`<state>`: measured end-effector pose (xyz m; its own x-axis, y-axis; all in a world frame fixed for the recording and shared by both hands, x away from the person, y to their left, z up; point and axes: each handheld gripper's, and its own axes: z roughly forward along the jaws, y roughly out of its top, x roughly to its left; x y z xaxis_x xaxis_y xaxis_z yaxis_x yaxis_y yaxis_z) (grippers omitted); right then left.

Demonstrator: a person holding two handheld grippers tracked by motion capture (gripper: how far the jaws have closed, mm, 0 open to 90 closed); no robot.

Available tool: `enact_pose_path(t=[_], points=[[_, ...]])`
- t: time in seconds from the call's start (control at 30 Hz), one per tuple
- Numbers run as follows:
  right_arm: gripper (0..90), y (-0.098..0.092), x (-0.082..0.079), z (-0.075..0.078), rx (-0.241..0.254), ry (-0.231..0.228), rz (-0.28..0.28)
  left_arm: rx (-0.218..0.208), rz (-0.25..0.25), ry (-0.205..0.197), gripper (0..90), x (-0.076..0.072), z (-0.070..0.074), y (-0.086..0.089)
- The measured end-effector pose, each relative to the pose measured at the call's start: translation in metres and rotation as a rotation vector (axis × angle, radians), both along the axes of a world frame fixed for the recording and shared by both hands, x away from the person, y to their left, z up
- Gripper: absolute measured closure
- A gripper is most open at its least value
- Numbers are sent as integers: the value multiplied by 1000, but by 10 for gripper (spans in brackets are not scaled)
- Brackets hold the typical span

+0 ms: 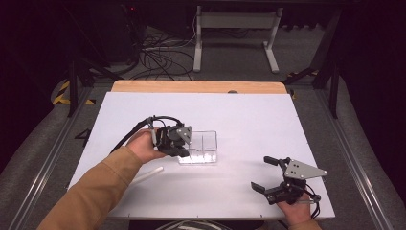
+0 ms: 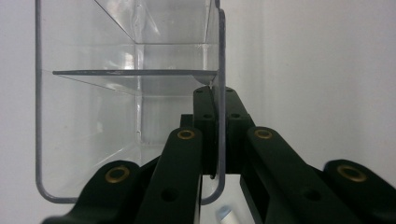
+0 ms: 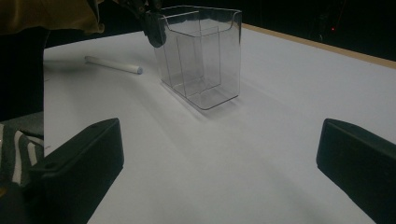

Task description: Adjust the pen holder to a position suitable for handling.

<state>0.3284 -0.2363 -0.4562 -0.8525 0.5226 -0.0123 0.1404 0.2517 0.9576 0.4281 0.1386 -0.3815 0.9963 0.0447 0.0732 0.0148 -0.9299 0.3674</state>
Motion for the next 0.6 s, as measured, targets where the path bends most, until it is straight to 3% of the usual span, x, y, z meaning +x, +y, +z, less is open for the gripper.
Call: enact_pose_path(t=[0.37,0.5,0.6], points=[[13,0,0,0,3,4,1,-2,-18,6,878,3,-3,1],[14,0,0,0,2,3,2,-12,-21,-9,867,2,-3,0],[13,0,0,0,4,4,1,-27,-8,-15,812,3,-2,3]])
